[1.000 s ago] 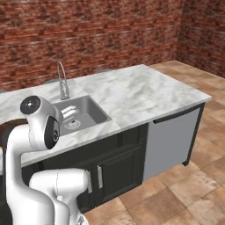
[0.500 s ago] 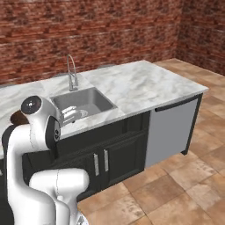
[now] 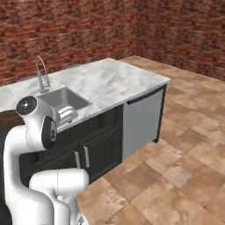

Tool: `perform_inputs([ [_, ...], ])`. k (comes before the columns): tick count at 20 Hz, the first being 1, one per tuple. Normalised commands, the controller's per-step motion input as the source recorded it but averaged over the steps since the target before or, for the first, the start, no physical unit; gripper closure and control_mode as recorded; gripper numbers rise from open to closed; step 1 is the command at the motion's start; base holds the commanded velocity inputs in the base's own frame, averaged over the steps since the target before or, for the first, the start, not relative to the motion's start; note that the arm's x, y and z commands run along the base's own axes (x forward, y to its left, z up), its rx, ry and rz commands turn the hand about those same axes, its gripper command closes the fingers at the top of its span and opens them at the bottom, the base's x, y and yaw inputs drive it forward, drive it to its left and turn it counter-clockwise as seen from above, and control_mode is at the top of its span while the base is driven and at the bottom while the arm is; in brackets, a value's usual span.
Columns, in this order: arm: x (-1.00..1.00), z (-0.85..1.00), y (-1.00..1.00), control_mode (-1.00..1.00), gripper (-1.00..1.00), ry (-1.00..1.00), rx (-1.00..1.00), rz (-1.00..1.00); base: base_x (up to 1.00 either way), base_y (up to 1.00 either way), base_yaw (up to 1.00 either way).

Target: Move the bowls from the cabinet to the plates on the dining table.

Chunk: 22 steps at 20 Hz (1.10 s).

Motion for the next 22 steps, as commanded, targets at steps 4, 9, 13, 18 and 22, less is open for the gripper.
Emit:
perform_inputs([
  [4,0.0,0.0,0.0,1.0,-1.0,0.0,0.0,0.0,0.0,0.0,-0.62],
  [9,0.0,0.0,0.0,1.0,-1.0,0.0,0.0,0.0,0.0,0.0,-0.64],
  [13,0.0,0.0,0.0,1.0,-1.0,0.0,0.0,0.0,0.0,0.0,-0.63],
  [18,0.0,0.0,0.0,1.0,-1.0,0.0,0.0,0.0,-0.12,0.0,-0.6],
  [22,0.0,0.0,0.0,1.0,-1.0,0.0,0.0,0.0,-0.13,0.0,-0.56],
])
